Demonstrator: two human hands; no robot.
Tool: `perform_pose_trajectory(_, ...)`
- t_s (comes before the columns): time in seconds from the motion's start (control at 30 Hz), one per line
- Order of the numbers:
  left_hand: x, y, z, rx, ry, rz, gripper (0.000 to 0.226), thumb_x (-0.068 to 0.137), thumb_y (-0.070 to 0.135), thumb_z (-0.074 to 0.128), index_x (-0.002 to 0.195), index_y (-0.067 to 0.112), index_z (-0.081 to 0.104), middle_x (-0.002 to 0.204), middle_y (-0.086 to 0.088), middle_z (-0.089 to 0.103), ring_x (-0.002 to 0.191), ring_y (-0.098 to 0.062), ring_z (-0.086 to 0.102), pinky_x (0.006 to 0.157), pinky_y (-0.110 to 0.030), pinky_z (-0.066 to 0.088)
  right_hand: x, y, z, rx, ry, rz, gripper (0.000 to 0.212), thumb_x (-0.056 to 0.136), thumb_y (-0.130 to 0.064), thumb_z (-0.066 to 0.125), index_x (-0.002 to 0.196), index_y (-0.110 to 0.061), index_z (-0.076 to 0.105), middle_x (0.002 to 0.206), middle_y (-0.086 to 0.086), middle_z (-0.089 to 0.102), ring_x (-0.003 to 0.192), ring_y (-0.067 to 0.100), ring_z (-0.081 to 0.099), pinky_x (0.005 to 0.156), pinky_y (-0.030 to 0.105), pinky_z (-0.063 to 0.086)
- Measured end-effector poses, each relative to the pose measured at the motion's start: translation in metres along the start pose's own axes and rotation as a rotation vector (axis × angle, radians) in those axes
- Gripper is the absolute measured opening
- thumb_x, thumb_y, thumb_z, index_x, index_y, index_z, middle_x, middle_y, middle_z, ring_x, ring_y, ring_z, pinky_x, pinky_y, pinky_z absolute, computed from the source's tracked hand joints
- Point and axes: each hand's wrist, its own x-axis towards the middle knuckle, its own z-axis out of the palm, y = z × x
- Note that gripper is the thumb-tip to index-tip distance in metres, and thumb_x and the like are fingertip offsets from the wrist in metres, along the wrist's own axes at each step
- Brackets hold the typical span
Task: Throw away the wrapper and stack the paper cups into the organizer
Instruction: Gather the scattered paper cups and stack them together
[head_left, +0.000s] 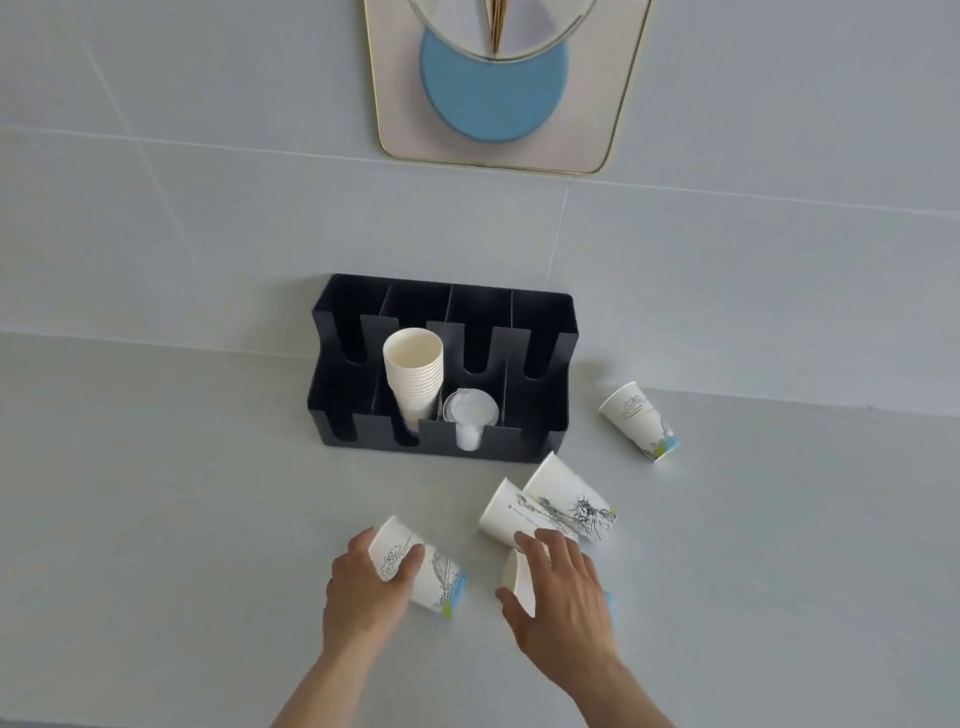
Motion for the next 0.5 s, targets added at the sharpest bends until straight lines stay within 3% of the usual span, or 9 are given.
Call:
perform_pose_trajectory(0.23, 0.018, 0.003, 0.018, -0.037, 0.003, -0.22, 0.089, 0.076, 0.067, 0.069, 0.146, 0.027, 0.032, 0.131, -0.017, 0.044, 0.101, -0.039, 0.059, 0.091, -0.044, 0.051, -0.01, 0.02, 0.011, -0.096, -0.096, 0.083, 0.094, 0.046, -0.062, 0.085, 0.127, -0.026, 0.055, 0.115, -0.001, 0.061, 0.097, 0.026, 0.064, 0.077, 0.035, 0.058)
perform_pose_trajectory(0.37, 0.029, 0.001, 0.02, 0.003, -0.026, -0.267, 0.096, 0.073, 0.067, 0.072, 0.147, 0.023, 0.029, 0.131, -0.017, 0.047, 0.107, -0.04, 0.06, 0.086, -0.041, 0.048, -0.013, 0.017, 0.023, -0.13, -0.145, 0.11, 0.099, 0.045, -0.044, 0.091, 0.132, -0.028, 0.046, 0.117, -0.002, 0.061, 0.096, 0.024, 0.063, 0.079, 0.035, 0.056)
perform_pose_trajectory(0.5, 0.036, -0.003, 0.023, -0.017, -0.048, -0.214, 0.09, 0.075, 0.054, 0.077, 0.145, 0.021, 0.032, 0.129, -0.017, 0.052, 0.097, -0.034, 0.059, 0.09, -0.042, 0.05, -0.01, 0.007, 0.029, -0.156, -0.085, 0.14, 0.103, 0.032, -0.037, 0.097, 0.124, -0.025, 0.054, 0.102, -0.003, 0.065, 0.082, 0.023, 0.064, 0.067, 0.033, 0.058)
